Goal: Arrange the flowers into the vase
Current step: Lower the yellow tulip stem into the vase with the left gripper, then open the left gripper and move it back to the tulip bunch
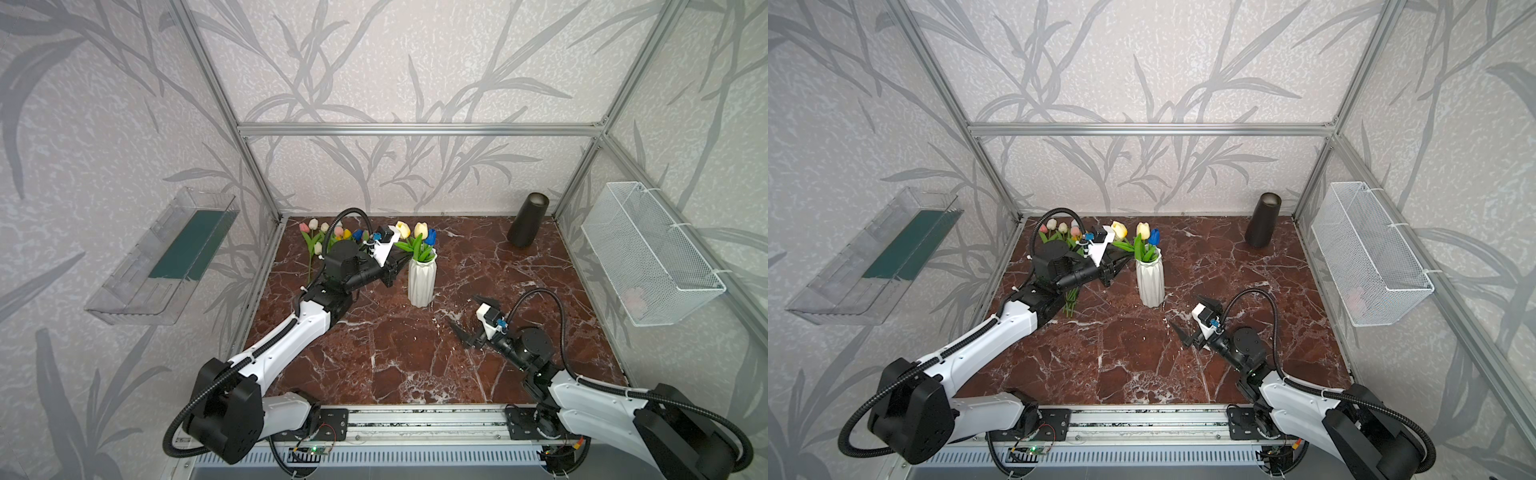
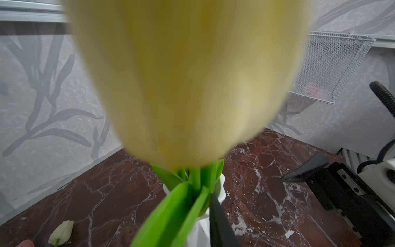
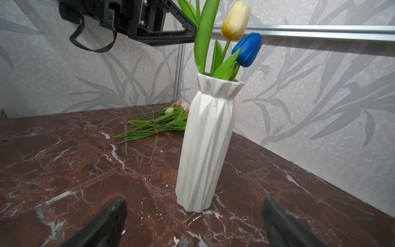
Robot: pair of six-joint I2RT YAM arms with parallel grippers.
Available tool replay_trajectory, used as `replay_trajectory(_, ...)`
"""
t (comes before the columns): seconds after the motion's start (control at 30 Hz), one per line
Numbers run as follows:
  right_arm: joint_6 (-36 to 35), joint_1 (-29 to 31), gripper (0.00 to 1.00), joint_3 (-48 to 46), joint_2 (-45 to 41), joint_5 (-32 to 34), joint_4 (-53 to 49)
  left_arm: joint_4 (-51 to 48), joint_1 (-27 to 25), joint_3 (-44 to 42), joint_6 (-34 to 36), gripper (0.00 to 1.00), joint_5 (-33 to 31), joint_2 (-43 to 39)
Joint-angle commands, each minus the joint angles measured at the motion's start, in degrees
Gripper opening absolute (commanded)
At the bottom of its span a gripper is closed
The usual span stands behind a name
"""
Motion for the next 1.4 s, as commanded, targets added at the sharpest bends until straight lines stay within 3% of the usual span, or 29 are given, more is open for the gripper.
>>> replay_trajectory(0.0,0.34,0.43,0.98,1.05,0.45,-0.56,2.93,-5.03,-0.21,2.92,2.53,0.25,-1.47,-0.13)
replay_trajectory(0.1,0.35,0.43,0.98,1.12,-0.06,-0.34,2.36,-5.21,-0.17,3.14,2.85,0.24,-2.68,0.26)
replay_trajectory(0.17,0.29,0.43,0.98,1.18,0.00,-0.39,1.95,-3.81,-0.21,3.69,1.92,0.13,-2.45,1.02)
replay_trajectory(0.43,0.17,0.45,0.98,1.27,0.91,-0.22,2.57,-1.75,-0.38,9.28,-0.55,0.11,2.49,6.11)
replay_trajectory(0.7,-0.07,0.43,0.98,1.34,-0.28,0.05,1.16,-0.38,0.35,4.94,0.94,0.26,-0.98,3.65)
replay_trajectory(0.93,0.27,0.43,0.98,1.37,-0.01,-0.30,1.60,-0.76,5.37,-0.10,0.14,0.30,-3.13,-3.26)
replay_trajectory(1.03,0.35,0.43,0.98,1.67,0.36,-0.71,1.51,-1.27,8.96,-1.61,-1.77,0.31,-8.81,-4.42)
replay_trajectory(1.1,0.35,0.43,0.98,1.74,0.36,-1.23,1.24,-3.37,11.79,-1.41,-4.73,0.33,-16.46,-3.16)
replay_trajectory(1.23,0.32,0.43,0.99,2.04,0.36,-1.63,0.73,-17.23,16.40,3.88,-11.46,0.35,-33.85,4.41)
replay_trajectory(1.37,0.33,0.43,0.99,2.21,1.68,-1.79,1.34,-32.00,21.20,12.95,-15.32,0.38,-34.88,16.94)
